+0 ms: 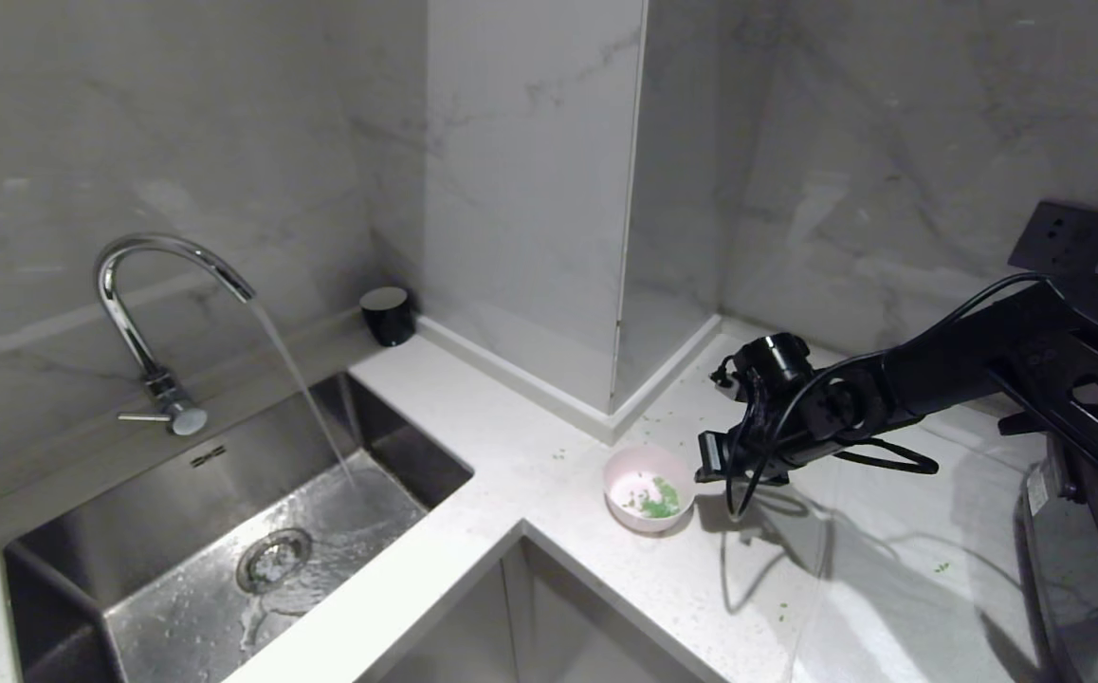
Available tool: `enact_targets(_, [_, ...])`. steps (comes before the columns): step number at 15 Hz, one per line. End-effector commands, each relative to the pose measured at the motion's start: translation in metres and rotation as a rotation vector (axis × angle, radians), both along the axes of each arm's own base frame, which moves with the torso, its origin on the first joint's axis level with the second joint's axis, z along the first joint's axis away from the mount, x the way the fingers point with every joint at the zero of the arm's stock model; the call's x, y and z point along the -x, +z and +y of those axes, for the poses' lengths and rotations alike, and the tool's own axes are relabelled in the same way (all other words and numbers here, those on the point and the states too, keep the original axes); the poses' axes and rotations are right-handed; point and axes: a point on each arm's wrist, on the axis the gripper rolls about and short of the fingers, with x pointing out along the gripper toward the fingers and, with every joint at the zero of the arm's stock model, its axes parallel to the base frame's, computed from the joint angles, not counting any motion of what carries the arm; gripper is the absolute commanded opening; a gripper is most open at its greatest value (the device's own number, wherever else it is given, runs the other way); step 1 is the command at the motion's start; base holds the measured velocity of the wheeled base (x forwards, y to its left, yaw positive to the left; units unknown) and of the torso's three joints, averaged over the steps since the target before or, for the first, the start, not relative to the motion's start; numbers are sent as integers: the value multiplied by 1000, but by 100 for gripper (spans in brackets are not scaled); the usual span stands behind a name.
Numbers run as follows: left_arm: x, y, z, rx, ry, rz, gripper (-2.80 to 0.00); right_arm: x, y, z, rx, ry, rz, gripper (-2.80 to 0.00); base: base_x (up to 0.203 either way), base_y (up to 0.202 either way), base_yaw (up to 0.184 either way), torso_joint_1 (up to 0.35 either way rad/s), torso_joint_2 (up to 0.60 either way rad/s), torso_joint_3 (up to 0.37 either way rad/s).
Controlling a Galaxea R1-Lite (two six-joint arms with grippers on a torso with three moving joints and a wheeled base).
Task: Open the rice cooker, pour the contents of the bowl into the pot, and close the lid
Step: Pick up the bowl on the table
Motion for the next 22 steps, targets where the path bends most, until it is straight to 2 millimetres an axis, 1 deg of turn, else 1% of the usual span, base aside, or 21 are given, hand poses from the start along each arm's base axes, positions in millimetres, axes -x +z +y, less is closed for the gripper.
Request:
enact_targets(1, [0,0,0,2,1,0,-280,-2,-3,9,-4,15,5,-280,0,0,0,0,0,0])
enact_targets(5, [0,0,0,2,1,0,-280,1,-1,26,1,49,-1,-280,0,0,0,0,0,0])
enact_targets(11, [0,0,0,4,1,0,-280,-4,1,57,11,95,-18,-280,0,0,0,0,0,0])
enact_targets(13, [0,0,0,4,-1,0,-280,-3,3,64,1,95,-19,-280,0,0,0,0,0,0])
enact_targets(16, [0,0,0,4,1,0,-280,0,9,62,-7,83,-19,-280,0,0,0,0,0,0])
enact_targets(18, [0,0,0,4,1,0,-280,7,19,56,-10,74,-23,-280,0,0,0,0,0,0])
enact_targets(20, [0,0,0,5,1,0,-280,16,42,46,-17,58,-60,-280,0,0,0,0,0,0])
enact_targets(22, [0,0,0,28,3,0,-280,30,70,31,-20,30,-111,-280,0,0,0,0,0,0])
